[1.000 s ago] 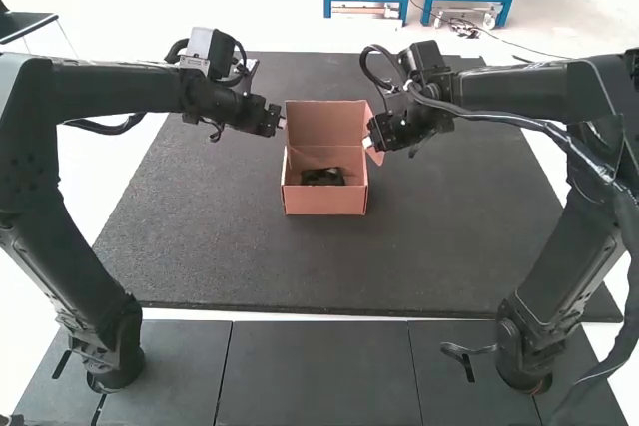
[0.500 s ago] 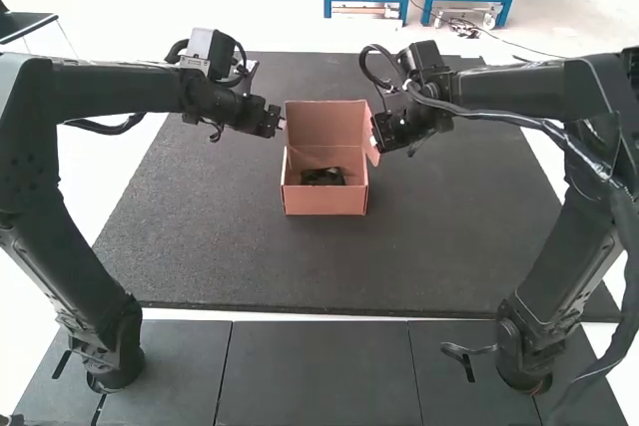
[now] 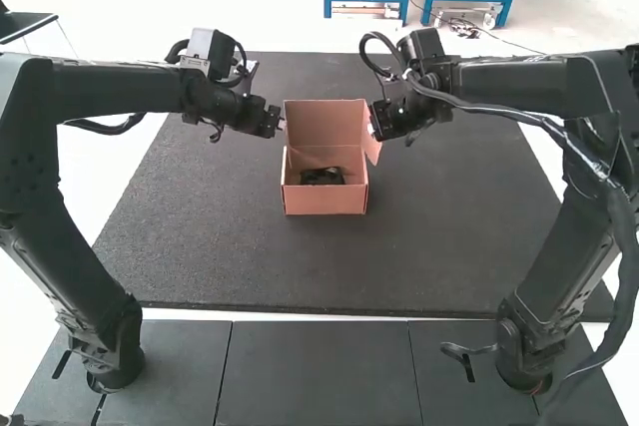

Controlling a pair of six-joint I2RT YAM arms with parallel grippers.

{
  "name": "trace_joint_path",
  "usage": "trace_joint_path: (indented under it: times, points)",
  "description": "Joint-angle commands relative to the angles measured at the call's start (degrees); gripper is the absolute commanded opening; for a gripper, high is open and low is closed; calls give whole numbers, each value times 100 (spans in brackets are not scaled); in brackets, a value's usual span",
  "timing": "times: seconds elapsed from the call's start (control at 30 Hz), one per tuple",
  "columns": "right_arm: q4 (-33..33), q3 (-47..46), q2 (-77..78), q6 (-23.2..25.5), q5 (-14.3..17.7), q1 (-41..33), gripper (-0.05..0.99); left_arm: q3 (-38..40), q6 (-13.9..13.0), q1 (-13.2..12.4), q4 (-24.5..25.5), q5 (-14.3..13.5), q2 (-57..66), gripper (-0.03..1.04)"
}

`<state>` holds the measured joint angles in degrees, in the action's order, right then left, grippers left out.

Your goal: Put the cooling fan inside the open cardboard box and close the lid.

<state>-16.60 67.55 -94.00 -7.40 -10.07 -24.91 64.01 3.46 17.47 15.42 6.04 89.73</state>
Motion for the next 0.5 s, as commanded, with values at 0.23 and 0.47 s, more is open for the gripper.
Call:
trace_joint_path:
  times: [0.23,0.47]
  points:
    - [-168,224,-31,28,-162,100,-1,191,-12,72,-39,99,53,97]
    - [-291,452,-31,415,-505,38,-2,182,-12,72,-48,99,53,97]
